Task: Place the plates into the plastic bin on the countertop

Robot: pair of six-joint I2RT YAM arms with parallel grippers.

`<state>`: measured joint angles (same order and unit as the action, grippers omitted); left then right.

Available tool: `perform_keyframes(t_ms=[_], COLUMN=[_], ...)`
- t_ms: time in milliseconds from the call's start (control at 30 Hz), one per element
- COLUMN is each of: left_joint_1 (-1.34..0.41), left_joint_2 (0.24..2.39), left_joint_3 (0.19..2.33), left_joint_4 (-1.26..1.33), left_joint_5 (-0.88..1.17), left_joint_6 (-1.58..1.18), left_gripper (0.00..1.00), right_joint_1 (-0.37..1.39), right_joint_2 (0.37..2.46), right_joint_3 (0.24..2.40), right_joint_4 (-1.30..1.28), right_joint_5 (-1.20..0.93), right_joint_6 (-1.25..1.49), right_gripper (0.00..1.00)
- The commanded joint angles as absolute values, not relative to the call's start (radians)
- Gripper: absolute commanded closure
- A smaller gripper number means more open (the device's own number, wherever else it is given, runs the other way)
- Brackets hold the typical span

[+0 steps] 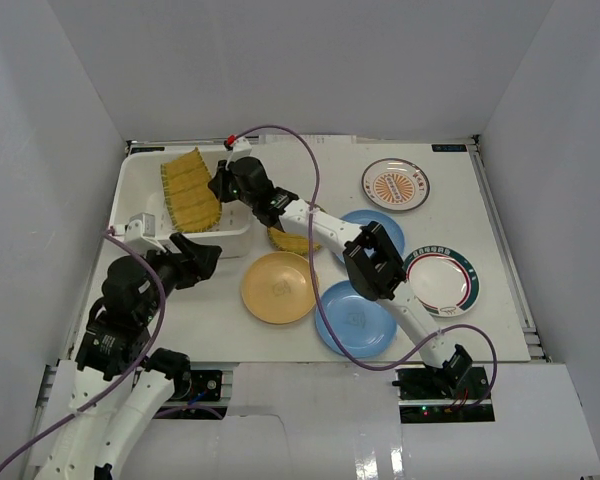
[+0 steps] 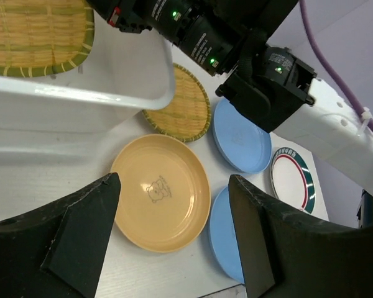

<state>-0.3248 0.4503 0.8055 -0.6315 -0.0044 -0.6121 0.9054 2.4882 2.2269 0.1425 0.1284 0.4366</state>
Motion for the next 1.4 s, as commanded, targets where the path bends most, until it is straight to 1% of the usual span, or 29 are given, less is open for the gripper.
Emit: perform_keyframes(t_ms=[0, 67, 100, 133, 167, 267, 433, 567, 600, 633, 667, 700, 733, 767, 800, 833, 867, 933, 967, 1000, 1033, 1067, 1133, 1167, 1200, 1233, 1300, 1333, 1367], left_joint_1=[-0.330, -0.331, -0.330, -0.331, -0.331, -0.330, -0.330, -0.334, -0.342, -0.347, -0.356, -0.363, -0.373, -0.396, -0.411, -0.422, -0.442, -0.452, -0.459, -0.460, -0.462, -0.465, -0.466, -0.469, -0.469, -0.471, -0.471, -0.472, -0.472], left_joint_2=[0.485, 0.511, 0.515, 0.520, 0.525, 0.526, 0.587, 0.670, 0.690, 0.728, 0.750, 0.768, 0.805, 0.825, 0.844, 0.877, 0.891, 0.923, 0.931, 0.936, 0.936, 0.937, 0.934, 0.930, 0.930, 0.930, 0.930, 0.925, 0.913], left_joint_3=[0.763, 0.718, 0.703, 0.687, 0.652, 0.594, 0.456, 0.382, 0.373, 0.359, 0.357, 0.357, 0.359, 0.364, 0.368, 0.374, 0.380, 0.382, 0.380, 0.379, 0.377, 0.368, 0.362, 0.353, 0.348, 0.345, 0.345, 0.347, 0.347], left_joint_4=[-0.730, -0.755, -0.770, -0.769, -0.764, -0.713, -0.577, -0.457, -0.415, -0.396, -0.378, -0.344, -0.328, -0.309, -0.302, -0.298, -0.287, -0.281, -0.279, -0.276, -0.276, -0.276, -0.278, -0.278, -0.278, -0.279, -0.285, -0.290, -0.298], left_joint_5=[-0.005, -0.002, -0.002, 0.039, 0.060, 0.121, 0.158, 0.181, 0.179, 0.167, 0.167, 0.167, 0.161, 0.152, 0.140, 0.124, 0.094, 0.066, 0.054, 0.037, 0.026, 0.015, -0.024, -0.034, -0.052, -0.060, -0.060, -0.058, -0.058], left_joint_6=[-0.695, -0.738, -0.755, -0.768, -0.796, -0.848, -0.891, -0.923, -0.930, -0.936, -0.937, -0.937, -0.939, -0.939, -0.939, -0.939, -0.939, -0.940, -0.942, -0.940, -0.940, -0.939, -0.933, -0.928, -0.927, -0.925, -0.911, -0.908, -0.901], left_gripper=[0.20, 0.20, 0.19, 0.19, 0.18, 0.16, 0.13, 0.13, 0.13, 0.13, 0.13, 0.13, 0.14, 0.14, 0.15, 0.16, 0.18, 0.24, 0.31, 0.35, 0.39, 0.48, 0.62, 0.67, 0.79, 0.86, 1.00, 1.00, 1.00], right_joint_1=[0.911, 0.913, 0.911, 0.913, 0.916, 0.914, 0.916, 0.910, 0.907, 0.901, 0.896, 0.893, 0.884, 0.879, 0.876, 0.868, 0.865, 0.856, 0.853, 0.850, 0.844, 0.842, 0.844, 0.844, 0.845, 0.847, 0.862, 0.867, 0.873], right_joint_2=[2.457, 2.460, 2.459, 2.456, 2.453, 2.425, 2.315, 2.137, 2.047, 1.995, 1.950, 1.859, 1.814, 1.733, 1.697, 1.663, 1.599, 1.533, 1.469, 1.441, 1.412, 1.360, 1.315, 1.274, 1.255, 1.234, 1.158, 1.131, 1.076], right_joint_3=[2.258, 2.250, 2.244, 2.232, 2.229, 2.227, 2.209, 1.993, 1.851, 1.774, 1.694, 1.543, 1.475, 1.409, 1.288, 1.237, 1.186, 1.030, 0.982, 0.939, 0.860, 0.827, 0.738, 0.712, 0.689, 0.645, 0.605, 0.588, 0.565], right_joint_4=[0.250, 0.249, 0.245, 0.244, 0.241, 0.225, 0.195, 0.184, 0.211, 0.230, 0.253, 0.290, 0.301, 0.310, 0.325, 0.322, 0.322, 0.315, 0.305, 0.295, 0.264, 0.247, 0.181, 0.158, 0.135, 0.112, 0.060, 0.039, 0.002], right_joint_5=[0.106, 0.104, 0.109, 0.112, 0.121, 0.121, 0.112, 0.109, 0.104, 0.098, 0.085, 0.083, 0.083, 0.083, 0.083, 0.083, 0.084, 0.100, 0.124, 0.130, 0.135, 0.149, 0.152, 0.147, 0.141, 0.129, 0.117, 0.124, 0.135], right_joint_6=[0.449, 0.457, 0.465, 0.468, 0.468, 0.463, 0.407, 0.374, 0.374, 0.376, 0.382, 0.385, 0.390, 0.393, 0.394, 0.394, 0.397, 0.400, 0.403, 0.410, 0.414, 0.417, 0.419, 0.419, 0.419, 0.419, 0.417, 0.419, 0.420], right_gripper=[0.92, 0.89, 0.84, 0.75, 0.54, 0.31, 0.17, 0.16, 0.16, 0.17, 0.20, 0.22, 0.24, 0.33, 0.37, 0.42, 0.52, 0.62, 0.68, 0.70, 0.70, 0.70, 0.68, 0.63, 0.59, 0.52, 0.45, 0.39, 0.36])
